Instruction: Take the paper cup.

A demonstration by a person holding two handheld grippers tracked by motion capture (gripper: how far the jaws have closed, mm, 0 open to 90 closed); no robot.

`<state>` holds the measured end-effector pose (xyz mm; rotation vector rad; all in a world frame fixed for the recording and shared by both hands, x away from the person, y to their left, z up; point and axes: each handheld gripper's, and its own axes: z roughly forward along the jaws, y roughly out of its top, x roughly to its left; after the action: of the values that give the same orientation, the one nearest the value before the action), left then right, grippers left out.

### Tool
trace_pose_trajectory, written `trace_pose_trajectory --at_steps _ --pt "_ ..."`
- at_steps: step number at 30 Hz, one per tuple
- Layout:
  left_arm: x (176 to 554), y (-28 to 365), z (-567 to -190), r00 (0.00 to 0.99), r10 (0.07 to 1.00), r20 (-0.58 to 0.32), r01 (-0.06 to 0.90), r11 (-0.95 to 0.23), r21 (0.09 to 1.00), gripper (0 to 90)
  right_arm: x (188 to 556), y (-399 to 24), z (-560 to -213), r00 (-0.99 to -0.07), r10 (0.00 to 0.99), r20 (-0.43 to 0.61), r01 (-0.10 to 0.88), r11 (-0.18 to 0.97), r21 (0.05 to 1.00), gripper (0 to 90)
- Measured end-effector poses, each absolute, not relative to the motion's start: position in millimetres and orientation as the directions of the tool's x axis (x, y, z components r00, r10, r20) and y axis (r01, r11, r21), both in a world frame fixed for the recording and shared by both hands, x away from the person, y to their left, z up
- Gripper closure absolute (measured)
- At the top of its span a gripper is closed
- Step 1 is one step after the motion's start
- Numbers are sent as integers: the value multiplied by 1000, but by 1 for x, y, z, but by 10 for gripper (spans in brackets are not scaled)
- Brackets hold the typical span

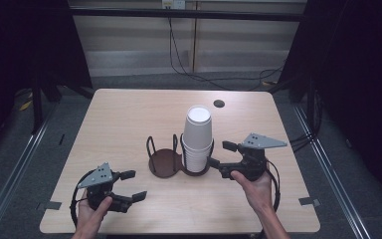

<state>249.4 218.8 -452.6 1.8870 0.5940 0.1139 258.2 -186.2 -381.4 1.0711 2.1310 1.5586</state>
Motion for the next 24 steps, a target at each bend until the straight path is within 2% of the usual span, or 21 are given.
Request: trace_pose_trajectory --at_steps 11,24 --pt "250 219 -453 871 449 -200 348 -275 896 163 271 -178 -361 -709 688 156 379 186 906 139" --pt "249 218 -453 872 445 -203 349 -276 895 163 292 -167 -345 -739 655 159 374 202 905 137"
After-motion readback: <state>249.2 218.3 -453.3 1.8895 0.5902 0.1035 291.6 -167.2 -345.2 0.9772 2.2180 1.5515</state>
